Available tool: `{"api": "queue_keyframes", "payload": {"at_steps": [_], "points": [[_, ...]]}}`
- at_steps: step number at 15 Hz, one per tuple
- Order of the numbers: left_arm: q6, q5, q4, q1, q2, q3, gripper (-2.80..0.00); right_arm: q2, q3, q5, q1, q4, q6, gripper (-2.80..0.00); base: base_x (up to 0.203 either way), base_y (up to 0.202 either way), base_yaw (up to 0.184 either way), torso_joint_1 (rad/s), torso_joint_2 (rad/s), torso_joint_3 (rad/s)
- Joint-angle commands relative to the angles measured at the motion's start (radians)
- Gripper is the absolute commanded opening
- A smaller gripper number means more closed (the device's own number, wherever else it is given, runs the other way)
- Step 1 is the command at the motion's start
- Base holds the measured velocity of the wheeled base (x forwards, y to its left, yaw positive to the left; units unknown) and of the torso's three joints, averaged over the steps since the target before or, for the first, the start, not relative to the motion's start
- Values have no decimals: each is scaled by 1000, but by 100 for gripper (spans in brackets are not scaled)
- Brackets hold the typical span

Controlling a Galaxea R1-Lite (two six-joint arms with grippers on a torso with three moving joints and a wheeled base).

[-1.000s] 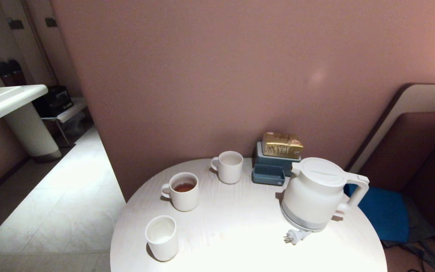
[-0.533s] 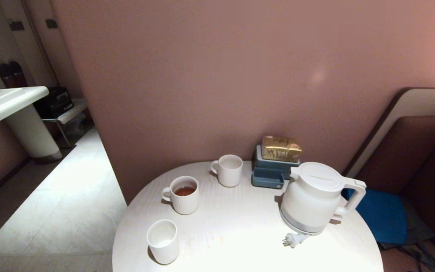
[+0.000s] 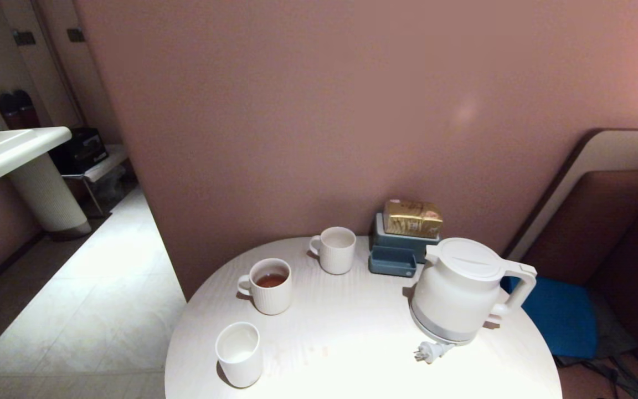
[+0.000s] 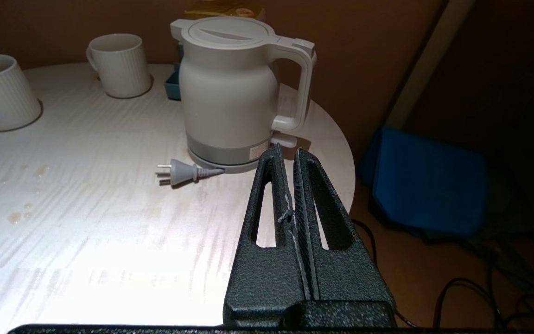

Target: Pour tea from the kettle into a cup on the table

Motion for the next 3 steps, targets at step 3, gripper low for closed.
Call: {"api": "queue_keyframes", "payload": {"at_steps": [3], "points": [[0,0,0,0,0,0,-280,1,0,0,0,0,5,-280,0,0,0,0,0,0]]}}
